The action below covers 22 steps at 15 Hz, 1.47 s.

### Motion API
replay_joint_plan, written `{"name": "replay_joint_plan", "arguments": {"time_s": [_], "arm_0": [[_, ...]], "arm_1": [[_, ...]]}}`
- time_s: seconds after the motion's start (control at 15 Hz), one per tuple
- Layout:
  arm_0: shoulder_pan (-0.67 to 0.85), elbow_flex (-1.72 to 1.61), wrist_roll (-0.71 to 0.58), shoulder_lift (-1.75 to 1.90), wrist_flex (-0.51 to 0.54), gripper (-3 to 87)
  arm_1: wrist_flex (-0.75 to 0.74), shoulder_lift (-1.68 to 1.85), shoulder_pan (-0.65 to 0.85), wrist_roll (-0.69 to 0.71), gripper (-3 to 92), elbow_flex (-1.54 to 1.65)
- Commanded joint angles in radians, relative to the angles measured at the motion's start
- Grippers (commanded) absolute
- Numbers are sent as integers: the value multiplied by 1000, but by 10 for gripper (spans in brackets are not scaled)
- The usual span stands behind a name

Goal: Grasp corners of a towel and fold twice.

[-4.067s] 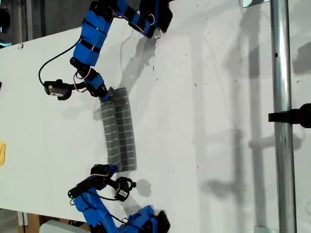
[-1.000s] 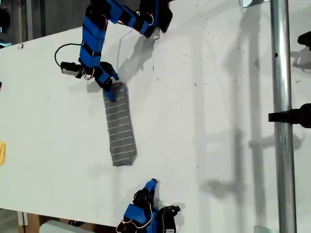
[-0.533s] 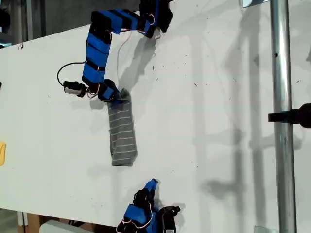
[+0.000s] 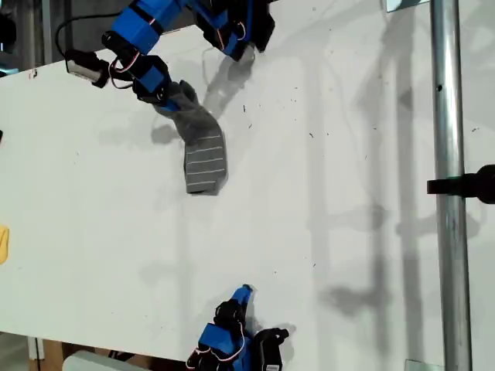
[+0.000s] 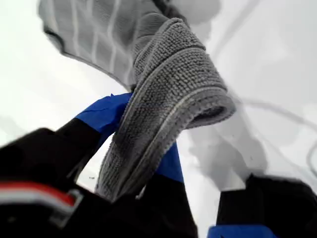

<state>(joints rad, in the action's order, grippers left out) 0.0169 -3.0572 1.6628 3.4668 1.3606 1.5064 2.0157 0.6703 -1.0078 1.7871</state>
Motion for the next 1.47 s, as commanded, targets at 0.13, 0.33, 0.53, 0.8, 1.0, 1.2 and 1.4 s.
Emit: {"name": "replay_joint_plan", "arguments": {"time_s": [0.13, 0.33, 0.53, 0.8, 1.0, 1.2, 1.4], "arm_0": [[17, -43, 103, 6, -35, 29], [18, -49, 156, 6, -35, 38], [31, -51, 156, 6, -35, 62], [31, -51, -101, 6, -35, 62], [26, -58, -634, 6, -54, 57], [29, -60, -629, 6, -55, 54], [29, -60, -629, 6, -54, 54]], "arm_1": [[-351, -646, -183, -52, 22, -414], [-433, -632, -199, -46, 405, -497], [-417, -135, -115, -46, 258, -275], [-301, 518, -126, -84, 26, 383], [-216, 1063, -255, -259, -3, 890], [-103, 1276, -396, -495, 40, 1091], [-91, 1270, -488, -500, 63, 1098]]}}
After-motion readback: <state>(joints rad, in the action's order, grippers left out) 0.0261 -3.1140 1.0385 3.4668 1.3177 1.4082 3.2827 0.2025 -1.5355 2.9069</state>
